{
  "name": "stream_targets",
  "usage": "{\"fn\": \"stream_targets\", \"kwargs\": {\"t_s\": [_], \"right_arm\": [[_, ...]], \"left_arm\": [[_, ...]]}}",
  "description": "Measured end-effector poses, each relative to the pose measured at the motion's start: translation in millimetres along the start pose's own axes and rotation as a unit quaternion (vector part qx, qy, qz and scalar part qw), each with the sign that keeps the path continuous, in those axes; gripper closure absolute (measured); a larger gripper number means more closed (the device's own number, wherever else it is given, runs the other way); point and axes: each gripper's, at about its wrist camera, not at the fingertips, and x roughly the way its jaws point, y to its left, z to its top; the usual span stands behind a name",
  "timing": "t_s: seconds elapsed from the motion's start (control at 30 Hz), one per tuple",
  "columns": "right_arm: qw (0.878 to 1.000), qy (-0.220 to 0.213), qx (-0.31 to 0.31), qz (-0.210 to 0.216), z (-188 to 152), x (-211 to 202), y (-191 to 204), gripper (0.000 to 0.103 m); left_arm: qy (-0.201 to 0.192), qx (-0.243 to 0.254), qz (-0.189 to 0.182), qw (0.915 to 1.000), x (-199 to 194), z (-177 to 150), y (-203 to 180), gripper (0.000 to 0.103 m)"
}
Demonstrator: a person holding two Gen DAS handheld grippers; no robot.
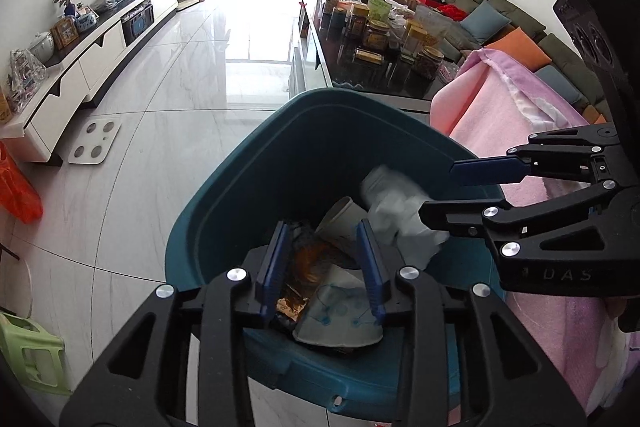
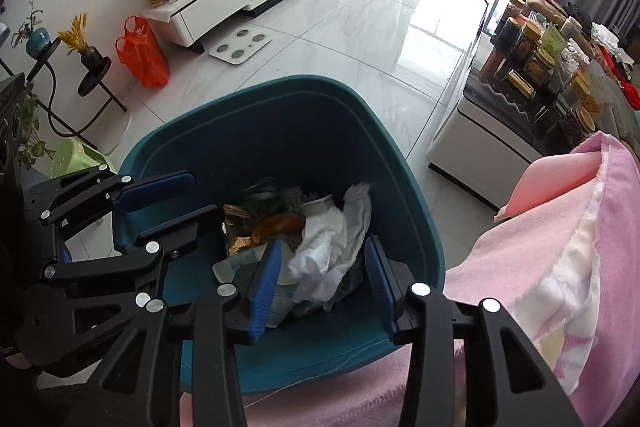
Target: Collect trash
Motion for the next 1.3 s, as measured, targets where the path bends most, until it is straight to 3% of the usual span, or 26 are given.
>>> {"fn": "stream_targets", "kwargs": {"t_s": [0.03, 0.2, 0.27, 0.4, 0.47, 0.57, 0.93, 1.3], "right_arm": [[1.000, -0.007, 0.003, 0.004, -0.3, -1.4, -2.2, 0.056], [0.999, -0.042, 0.027, 0.005, -2.1, -13.8, -9.6, 0.044], [0.998, -0.057, 0.036, 0.000, -2.5, -19.8, -14.2, 0.035], [0.994, -0.092, 0.052, 0.003, -4.0, -33.8, -21.0, 0.024], [0.992, -0.109, 0.060, 0.001, -5.1, -41.5, -25.2, 0.015], [0.989, -0.129, 0.069, -0.001, -7.6, -52.2, -30.3, 0.007], [0.980, -0.178, 0.083, -0.030, -18.6, -81.9, -40.4, 0.007], [0.959, -0.245, 0.117, -0.077, -65.2, -131.7, -64.0, 0.007]], "left_arm": [[-0.004, -0.002, -0.002, 1.0000, -2.0, 1.2, -0.1, 0.066], [-0.035, -0.014, 0.004, 0.9993, -21.4, 7.2, 5.7, 0.037], [-0.055, -0.021, 0.008, 0.9982, -34.4, 8.7, 9.5, 0.024], [-0.080, -0.035, 0.020, 0.9960, -57.4, 9.1, 21.1, 0.015], [-0.092, -0.045, 0.030, 0.9943, -68.6, 8.2, 27.4, 0.006], [-0.109, -0.054, 0.039, 0.9918, -82.9, 6.4, 37.4, 0.006], [-0.129, -0.053, 0.059, 0.9884, -109.8, 8.0, 23.0, 0.006], [-0.177, -0.034, 0.046, 0.9825, -145.6, 15.6, -22.1, 0.006]]}}
